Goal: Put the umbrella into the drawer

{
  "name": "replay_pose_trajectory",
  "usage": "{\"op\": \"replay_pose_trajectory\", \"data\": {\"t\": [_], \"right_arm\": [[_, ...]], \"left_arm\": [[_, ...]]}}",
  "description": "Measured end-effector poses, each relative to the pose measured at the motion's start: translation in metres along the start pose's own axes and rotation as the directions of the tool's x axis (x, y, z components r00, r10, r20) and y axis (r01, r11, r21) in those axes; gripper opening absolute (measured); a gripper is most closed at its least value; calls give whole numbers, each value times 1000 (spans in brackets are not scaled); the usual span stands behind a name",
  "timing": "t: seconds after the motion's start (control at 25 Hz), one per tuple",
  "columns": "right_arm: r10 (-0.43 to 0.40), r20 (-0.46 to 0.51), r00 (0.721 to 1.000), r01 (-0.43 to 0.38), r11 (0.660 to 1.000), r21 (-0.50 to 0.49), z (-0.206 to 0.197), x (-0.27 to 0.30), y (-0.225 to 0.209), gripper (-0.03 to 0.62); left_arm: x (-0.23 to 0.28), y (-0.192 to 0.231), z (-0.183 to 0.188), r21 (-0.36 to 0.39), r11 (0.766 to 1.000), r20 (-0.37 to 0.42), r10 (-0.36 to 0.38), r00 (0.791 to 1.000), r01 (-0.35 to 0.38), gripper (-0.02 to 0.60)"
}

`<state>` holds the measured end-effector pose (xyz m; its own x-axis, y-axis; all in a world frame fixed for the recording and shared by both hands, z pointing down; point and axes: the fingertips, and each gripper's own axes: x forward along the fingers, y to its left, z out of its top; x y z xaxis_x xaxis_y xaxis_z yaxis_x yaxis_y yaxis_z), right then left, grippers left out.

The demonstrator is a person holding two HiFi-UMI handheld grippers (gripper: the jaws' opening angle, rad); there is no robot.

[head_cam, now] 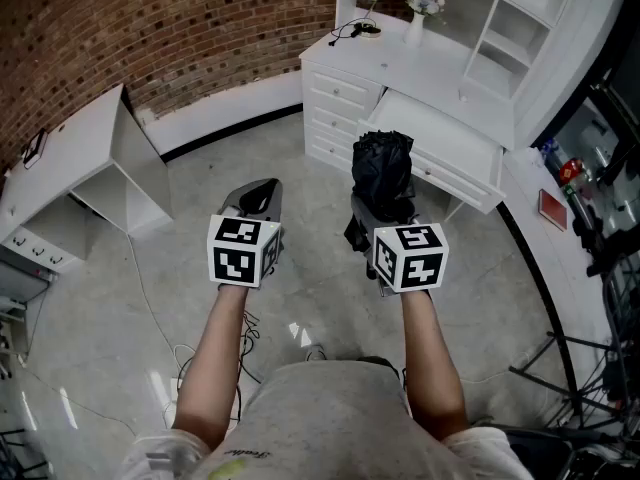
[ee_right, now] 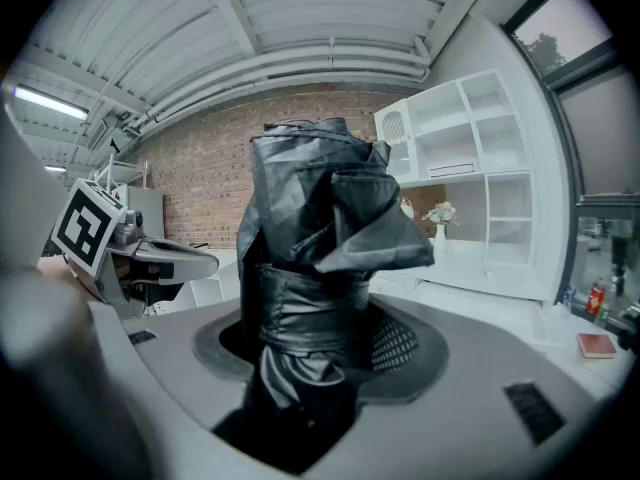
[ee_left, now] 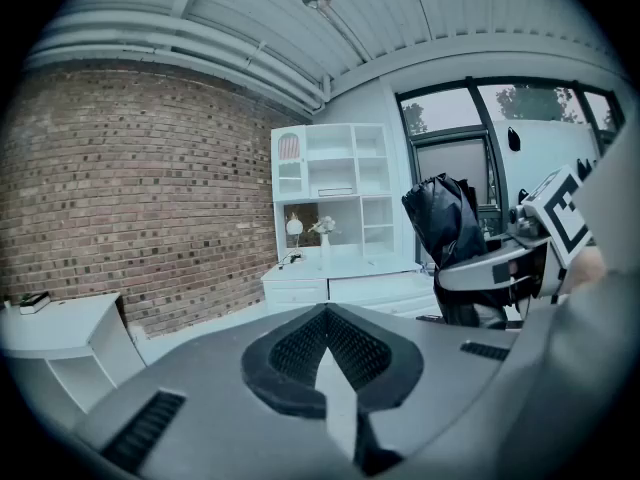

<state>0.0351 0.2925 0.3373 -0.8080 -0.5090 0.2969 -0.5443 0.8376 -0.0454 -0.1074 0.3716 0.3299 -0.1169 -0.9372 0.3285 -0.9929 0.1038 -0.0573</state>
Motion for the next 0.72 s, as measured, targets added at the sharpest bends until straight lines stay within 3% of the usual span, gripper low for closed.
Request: {"op": "replay_pose_trajectory", "data": {"t": [0.32, 0.72], "right_arm": [[-24, 0, 1000, 24, 1000, 14, 2, 0, 3, 256], [-89, 17, 996, 88, 995, 46, 0, -11, -27, 256]], "left_arm": [[9, -4, 3, 20, 998, -3, -51, 999, 52, -3], [41, -37, 8, 58, 987, -8, -148, 989, 148, -3]]}}
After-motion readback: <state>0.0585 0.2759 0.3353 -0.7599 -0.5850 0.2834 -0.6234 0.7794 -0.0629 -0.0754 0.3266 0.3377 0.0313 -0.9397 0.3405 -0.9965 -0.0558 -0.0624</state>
